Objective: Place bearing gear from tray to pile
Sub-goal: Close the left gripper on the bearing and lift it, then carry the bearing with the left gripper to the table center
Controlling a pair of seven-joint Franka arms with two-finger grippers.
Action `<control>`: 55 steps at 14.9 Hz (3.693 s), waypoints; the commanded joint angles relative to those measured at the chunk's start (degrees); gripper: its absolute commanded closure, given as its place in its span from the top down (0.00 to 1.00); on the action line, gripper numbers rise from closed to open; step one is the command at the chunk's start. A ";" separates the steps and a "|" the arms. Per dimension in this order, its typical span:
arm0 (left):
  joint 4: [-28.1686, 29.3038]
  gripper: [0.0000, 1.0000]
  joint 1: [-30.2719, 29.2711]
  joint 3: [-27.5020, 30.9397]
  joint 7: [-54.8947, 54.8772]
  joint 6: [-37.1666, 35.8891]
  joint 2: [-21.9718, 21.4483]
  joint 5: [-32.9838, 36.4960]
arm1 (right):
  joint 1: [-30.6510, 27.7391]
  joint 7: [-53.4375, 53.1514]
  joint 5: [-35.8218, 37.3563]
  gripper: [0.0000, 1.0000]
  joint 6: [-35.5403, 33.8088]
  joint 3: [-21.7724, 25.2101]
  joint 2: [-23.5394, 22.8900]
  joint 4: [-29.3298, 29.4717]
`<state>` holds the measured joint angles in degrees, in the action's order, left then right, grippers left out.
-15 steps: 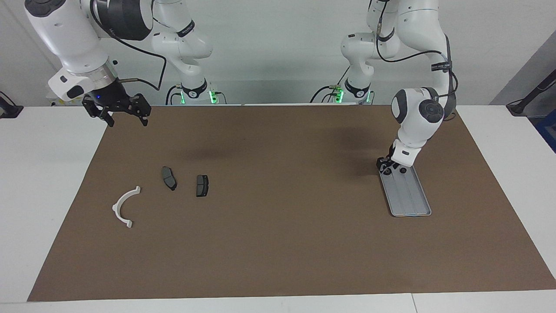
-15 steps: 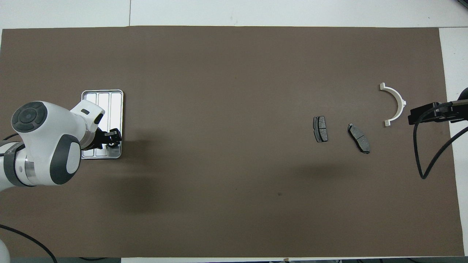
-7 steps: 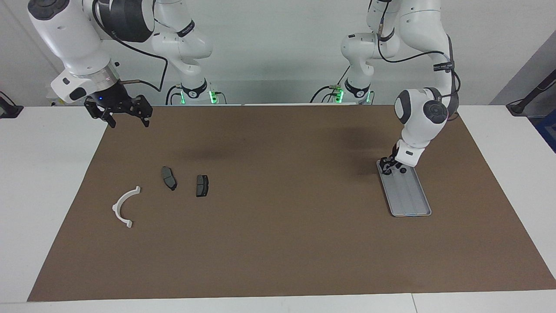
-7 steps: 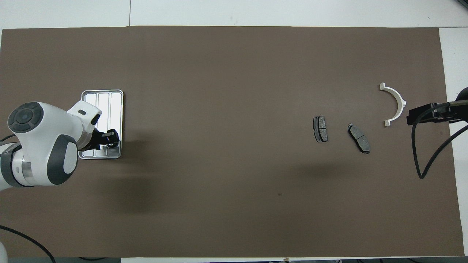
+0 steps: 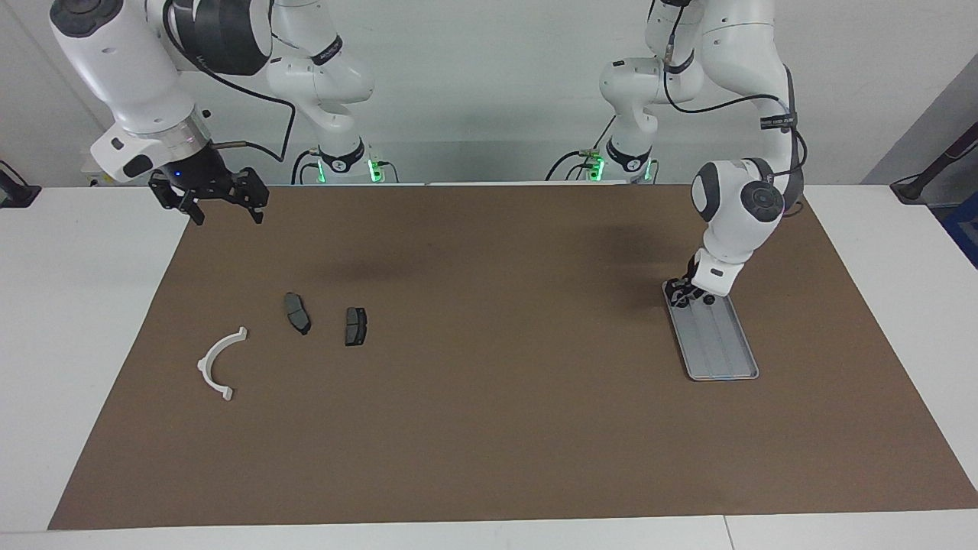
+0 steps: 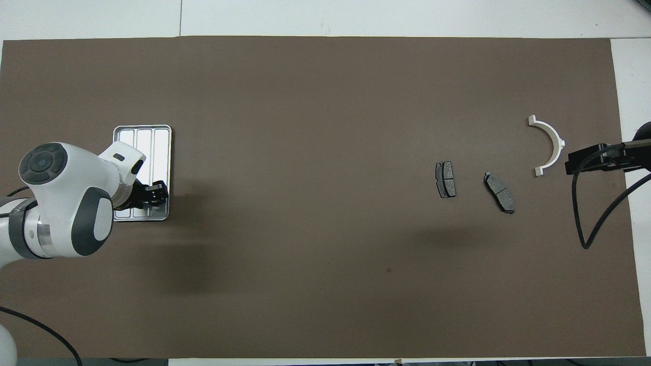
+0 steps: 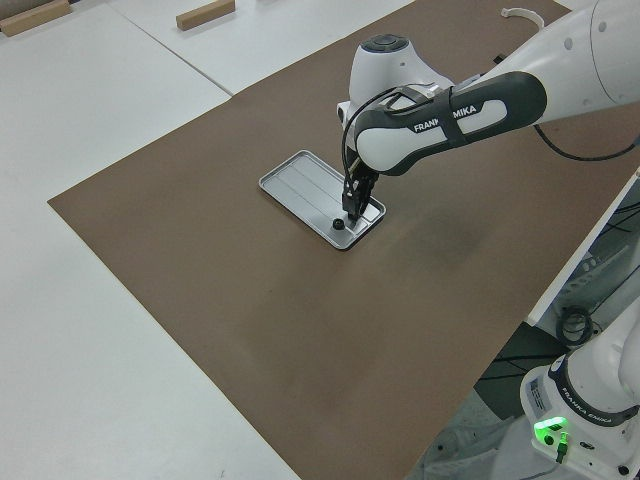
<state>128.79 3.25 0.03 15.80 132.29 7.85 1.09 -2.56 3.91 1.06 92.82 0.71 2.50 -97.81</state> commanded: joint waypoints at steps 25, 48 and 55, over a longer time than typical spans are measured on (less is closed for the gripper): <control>-29.18 0.00 26.70 0.32 38.41 -14.50 8.83 -7.58 | 1.24 -1.98 -1.06 1.00 7.37 -0.54 1.63 -4.23; -41.51 0.12 40.87 0.94 54.95 -3.97 28.27 -7.42 | 1.50 -2.24 -0.97 1.00 17.22 -0.54 -0.57 -10.47; -41.78 1.00 40.35 1.03 56.09 -5.28 27.92 -7.42 | 0.97 -1.63 -1.06 1.00 18.62 -0.54 -0.74 -10.64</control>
<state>85.88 43.05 0.00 70.54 127.29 36.90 -5.92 -1.01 2.40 1.02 109.38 0.41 1.38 -107.42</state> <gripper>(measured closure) 0.454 0.000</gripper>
